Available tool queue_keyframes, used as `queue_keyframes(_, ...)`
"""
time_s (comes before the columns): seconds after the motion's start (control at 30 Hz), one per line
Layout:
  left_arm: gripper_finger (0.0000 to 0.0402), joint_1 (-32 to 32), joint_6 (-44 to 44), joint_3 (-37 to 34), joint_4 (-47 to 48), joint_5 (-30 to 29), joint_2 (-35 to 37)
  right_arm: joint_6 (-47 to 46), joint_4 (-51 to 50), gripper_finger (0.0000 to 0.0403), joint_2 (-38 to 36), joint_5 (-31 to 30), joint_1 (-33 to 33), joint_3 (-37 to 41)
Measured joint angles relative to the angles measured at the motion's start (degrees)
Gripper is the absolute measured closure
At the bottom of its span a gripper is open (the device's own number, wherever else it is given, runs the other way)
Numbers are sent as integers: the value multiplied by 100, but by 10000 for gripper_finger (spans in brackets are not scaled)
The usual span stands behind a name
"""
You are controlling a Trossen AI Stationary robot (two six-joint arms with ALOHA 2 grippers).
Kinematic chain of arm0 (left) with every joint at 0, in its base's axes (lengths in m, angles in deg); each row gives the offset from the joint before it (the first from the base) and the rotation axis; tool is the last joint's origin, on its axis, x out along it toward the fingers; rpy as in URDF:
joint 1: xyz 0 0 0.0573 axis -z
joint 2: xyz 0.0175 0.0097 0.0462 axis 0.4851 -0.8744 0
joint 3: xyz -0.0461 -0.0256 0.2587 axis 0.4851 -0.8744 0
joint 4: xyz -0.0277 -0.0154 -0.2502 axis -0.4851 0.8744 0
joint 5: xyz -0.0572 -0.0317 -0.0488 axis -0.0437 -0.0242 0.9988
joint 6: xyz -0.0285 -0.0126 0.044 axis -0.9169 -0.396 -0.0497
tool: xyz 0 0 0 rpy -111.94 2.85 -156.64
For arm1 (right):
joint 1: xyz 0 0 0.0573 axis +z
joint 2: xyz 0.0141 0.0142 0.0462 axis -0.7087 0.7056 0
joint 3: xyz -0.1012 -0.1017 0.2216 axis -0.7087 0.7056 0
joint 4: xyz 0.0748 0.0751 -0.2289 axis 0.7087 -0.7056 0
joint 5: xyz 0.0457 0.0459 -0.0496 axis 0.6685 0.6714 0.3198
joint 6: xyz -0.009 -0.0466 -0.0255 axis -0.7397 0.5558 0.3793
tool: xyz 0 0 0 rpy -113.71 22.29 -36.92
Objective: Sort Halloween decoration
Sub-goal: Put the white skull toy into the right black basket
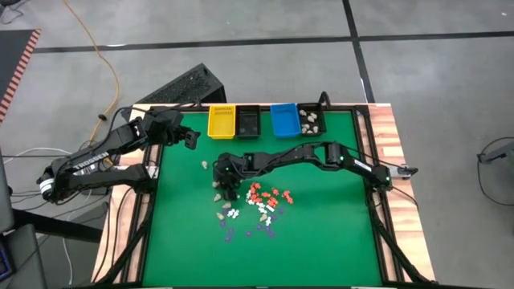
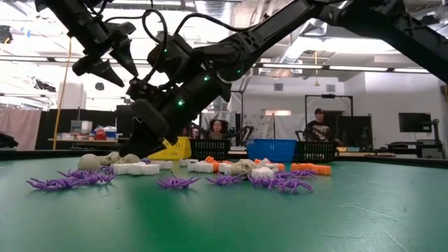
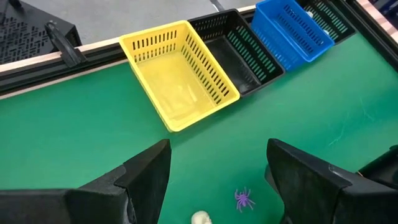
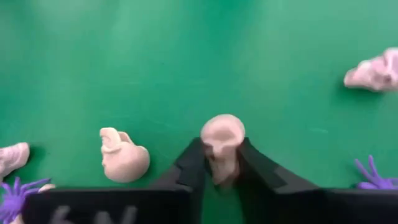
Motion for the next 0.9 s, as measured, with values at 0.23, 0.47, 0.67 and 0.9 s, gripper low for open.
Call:
queue_keyframes(0.23, 145, 0, 2, -4, -2, -2, 0, -512, -59, 329, -71, 93, -93, 10)
queue_keyframes(0.47, 145, 0, 1, -4, -2, 0, 0, -501, -451, 329, -611, 150, -453, 31)
queue_keyframes(0.67, 145, 0, -48, -9, -4, 0, 0, 155, -1419, 329, -1470, 169, -1007, 49)
queue_keyframes(0.9, 145, -2, -215, -9, -2, 0, 0, 825, -2793, 329, -2643, 166, -2071, 488)
